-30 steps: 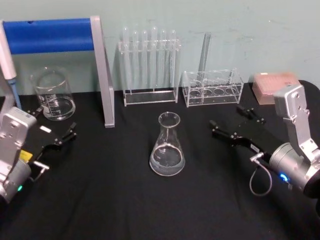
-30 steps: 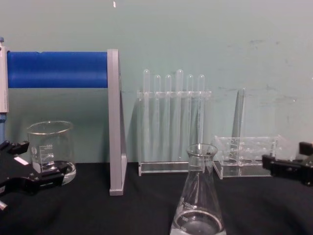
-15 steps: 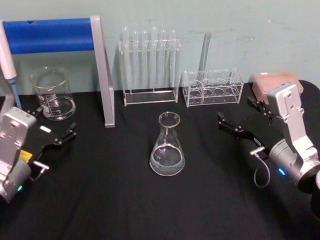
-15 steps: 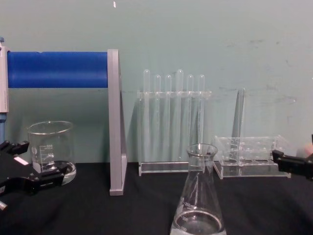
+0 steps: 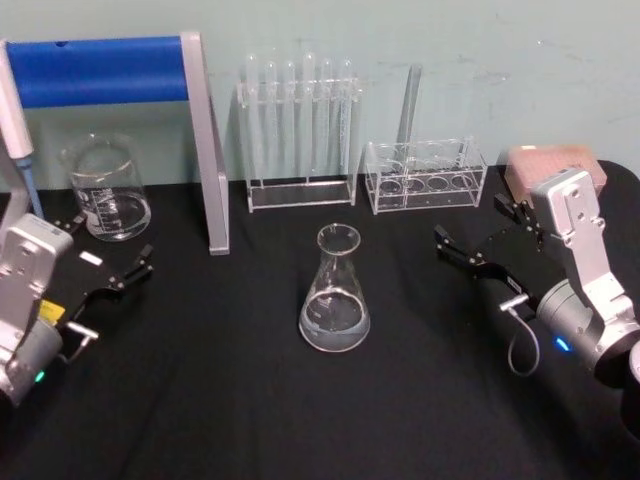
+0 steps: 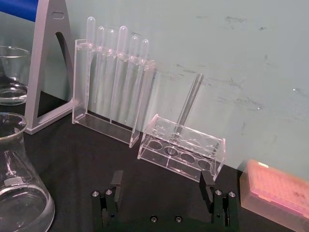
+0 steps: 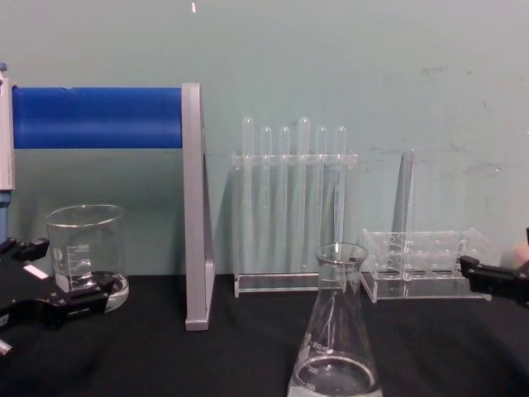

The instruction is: Grasp the erlenmeyer flask with one hand, shake it three times, then place it back.

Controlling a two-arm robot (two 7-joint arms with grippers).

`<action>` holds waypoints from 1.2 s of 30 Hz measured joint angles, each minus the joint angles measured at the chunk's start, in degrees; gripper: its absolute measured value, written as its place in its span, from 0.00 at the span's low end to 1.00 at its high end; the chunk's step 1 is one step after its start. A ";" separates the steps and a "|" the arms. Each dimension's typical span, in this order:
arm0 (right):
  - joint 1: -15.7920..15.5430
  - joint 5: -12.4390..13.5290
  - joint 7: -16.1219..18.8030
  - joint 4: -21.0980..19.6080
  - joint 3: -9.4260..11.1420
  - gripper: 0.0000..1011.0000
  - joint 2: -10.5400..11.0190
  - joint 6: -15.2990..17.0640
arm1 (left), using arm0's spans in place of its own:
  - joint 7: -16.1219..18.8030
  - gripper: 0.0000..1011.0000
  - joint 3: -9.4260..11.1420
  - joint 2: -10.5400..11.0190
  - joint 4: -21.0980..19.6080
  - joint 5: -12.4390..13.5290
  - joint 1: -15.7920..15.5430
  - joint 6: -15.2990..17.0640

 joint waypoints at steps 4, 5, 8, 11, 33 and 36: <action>0.00 0.09 0.02 0.00 -0.02 0.99 0.02 0.00 | 0.00 0.99 0.00 0.00 0.00 0.00 0.00 0.00; 0.00 0.12 0.02 0.00 -0.03 0.99 0.02 0.00 | 0.00 0.99 0.00 0.00 0.00 0.00 0.00 0.00; 0.00 0.15 0.03 -0.01 -0.04 0.99 0.03 0.00 | 0.00 0.99 0.00 0.00 0.00 0.00 0.00 0.00; 0.00 0.19 0.05 -0.02 -0.04 0.99 0.05 0.01 | 0.00 0.99 0.00 0.00 0.00 0.00 0.00 0.00; 0.00 0.33 0.10 -0.08 -0.04 0.99 0.08 0.05 | 0.00 0.99 0.00 0.00 0.00 0.00 0.00 0.00; 0.00 0.33 0.10 -0.08 -0.04 0.99 0.08 0.05 | 0.00 0.99 0.00 0.00 0.00 0.00 0.00 0.00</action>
